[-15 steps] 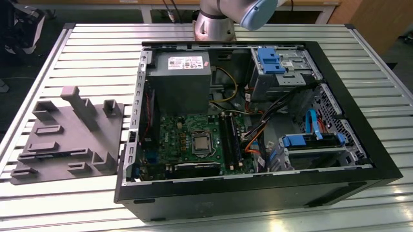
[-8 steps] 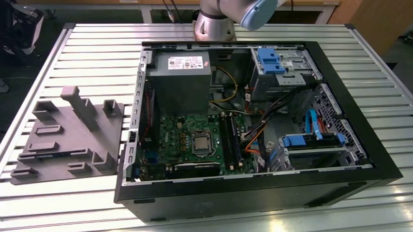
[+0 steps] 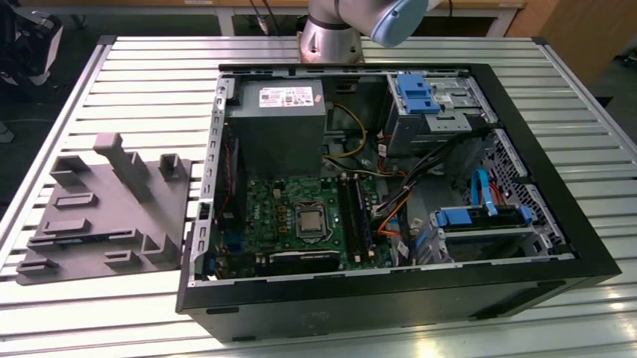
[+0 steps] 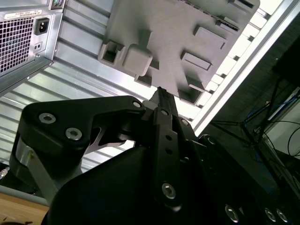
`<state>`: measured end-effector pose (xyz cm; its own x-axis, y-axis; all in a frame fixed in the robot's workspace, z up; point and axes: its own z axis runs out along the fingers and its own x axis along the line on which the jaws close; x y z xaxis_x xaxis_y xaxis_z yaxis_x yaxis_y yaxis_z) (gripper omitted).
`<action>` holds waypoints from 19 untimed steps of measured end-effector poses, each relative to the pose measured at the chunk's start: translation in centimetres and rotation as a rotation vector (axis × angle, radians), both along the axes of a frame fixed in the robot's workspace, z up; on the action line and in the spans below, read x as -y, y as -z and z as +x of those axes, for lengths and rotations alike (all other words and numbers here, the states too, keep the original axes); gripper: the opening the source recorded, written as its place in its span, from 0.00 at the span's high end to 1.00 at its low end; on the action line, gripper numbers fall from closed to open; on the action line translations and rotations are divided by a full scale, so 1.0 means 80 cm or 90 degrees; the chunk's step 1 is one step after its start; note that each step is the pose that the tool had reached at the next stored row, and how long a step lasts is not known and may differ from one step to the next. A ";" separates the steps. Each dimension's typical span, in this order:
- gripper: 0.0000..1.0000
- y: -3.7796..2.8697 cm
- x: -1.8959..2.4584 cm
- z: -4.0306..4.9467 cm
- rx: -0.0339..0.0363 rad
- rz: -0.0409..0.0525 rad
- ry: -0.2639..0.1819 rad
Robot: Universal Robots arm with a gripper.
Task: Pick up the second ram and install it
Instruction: 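Reach for the second ram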
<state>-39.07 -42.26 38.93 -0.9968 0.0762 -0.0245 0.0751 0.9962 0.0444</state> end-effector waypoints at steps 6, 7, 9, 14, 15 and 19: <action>0.89 0.0001 0.0006 -0.002 0.0000 0.0000 0.000; 0.89 0.0000 0.0008 -0.002 -0.0001 0.0000 0.000; 0.89 0.0001 0.0011 -0.002 0.0000 0.0000 0.000; 0.89 0.0005 0.0023 -0.003 0.0000 0.0000 0.000; 0.89 0.0005 0.0025 -0.003 0.0000 0.0000 0.000; 0.89 0.0011 0.0041 -0.005 0.0000 0.0000 0.000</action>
<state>-39.48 -42.59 38.85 -0.9968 0.0763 -0.0245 0.0751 0.9962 0.0444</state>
